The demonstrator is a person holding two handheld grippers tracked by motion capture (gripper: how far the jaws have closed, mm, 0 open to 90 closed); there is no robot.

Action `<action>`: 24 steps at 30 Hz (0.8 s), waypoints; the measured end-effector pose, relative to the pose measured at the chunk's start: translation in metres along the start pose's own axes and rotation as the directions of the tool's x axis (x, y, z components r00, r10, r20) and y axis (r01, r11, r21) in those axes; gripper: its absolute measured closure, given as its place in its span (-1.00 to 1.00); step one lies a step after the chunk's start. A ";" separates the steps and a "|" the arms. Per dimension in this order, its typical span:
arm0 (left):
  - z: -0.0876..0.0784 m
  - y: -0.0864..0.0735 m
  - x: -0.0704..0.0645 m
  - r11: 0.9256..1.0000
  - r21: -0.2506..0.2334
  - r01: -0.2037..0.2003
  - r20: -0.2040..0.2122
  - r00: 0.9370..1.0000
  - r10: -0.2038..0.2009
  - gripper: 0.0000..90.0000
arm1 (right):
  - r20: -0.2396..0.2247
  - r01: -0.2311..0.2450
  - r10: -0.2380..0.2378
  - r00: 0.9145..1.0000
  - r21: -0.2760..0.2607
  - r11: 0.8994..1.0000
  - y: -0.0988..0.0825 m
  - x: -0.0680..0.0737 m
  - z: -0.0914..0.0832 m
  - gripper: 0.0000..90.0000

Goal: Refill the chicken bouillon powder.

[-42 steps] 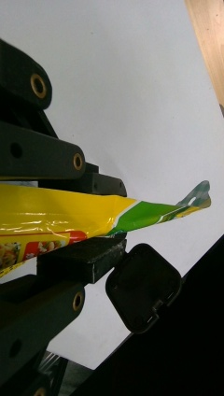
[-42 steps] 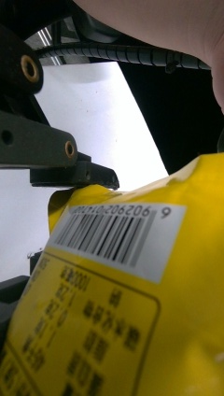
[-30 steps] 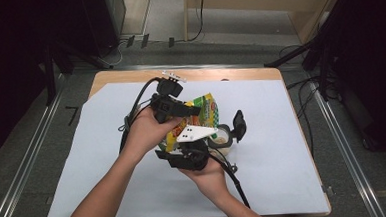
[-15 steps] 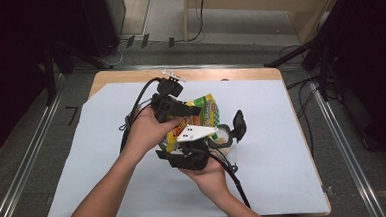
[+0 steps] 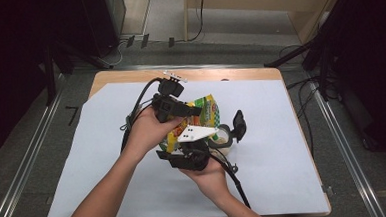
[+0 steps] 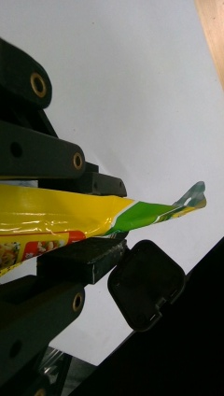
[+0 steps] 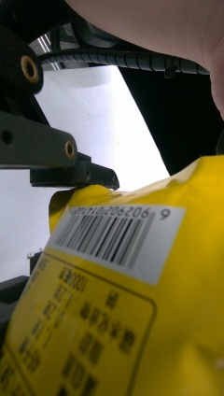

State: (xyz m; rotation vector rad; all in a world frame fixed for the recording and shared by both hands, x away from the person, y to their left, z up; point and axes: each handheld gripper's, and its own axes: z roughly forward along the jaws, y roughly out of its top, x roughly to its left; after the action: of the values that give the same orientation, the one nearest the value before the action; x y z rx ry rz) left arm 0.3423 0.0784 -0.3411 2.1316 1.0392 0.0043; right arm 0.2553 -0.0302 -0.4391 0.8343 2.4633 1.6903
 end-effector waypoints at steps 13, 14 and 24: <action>0.001 0.000 0.000 1.000 0.005 -0.001 -0.001 1.000 0.001 0.55 | 0.002 0.001 -0.001 1.000 0.002 1.000 0.000 -0.001 0.000 0.48; 0.001 0.000 0.001 1.000 0.006 0.000 0.000 1.000 0.000 0.55 | 0.002 0.001 -0.001 1.000 0.003 1.000 0.000 -0.001 0.000 0.48; 0.001 0.000 0.000 1.000 0.006 -0.002 -0.001 1.000 0.002 0.55 | 0.001 0.002 -0.002 1.000 0.002 1.000 0.000 -0.001 0.000 0.48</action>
State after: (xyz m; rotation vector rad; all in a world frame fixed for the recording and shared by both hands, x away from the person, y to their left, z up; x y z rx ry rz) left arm 0.3430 0.0779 -0.3420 2.1381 1.0386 0.0040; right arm 0.2559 -0.0305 -0.4398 0.8331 2.4645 1.6868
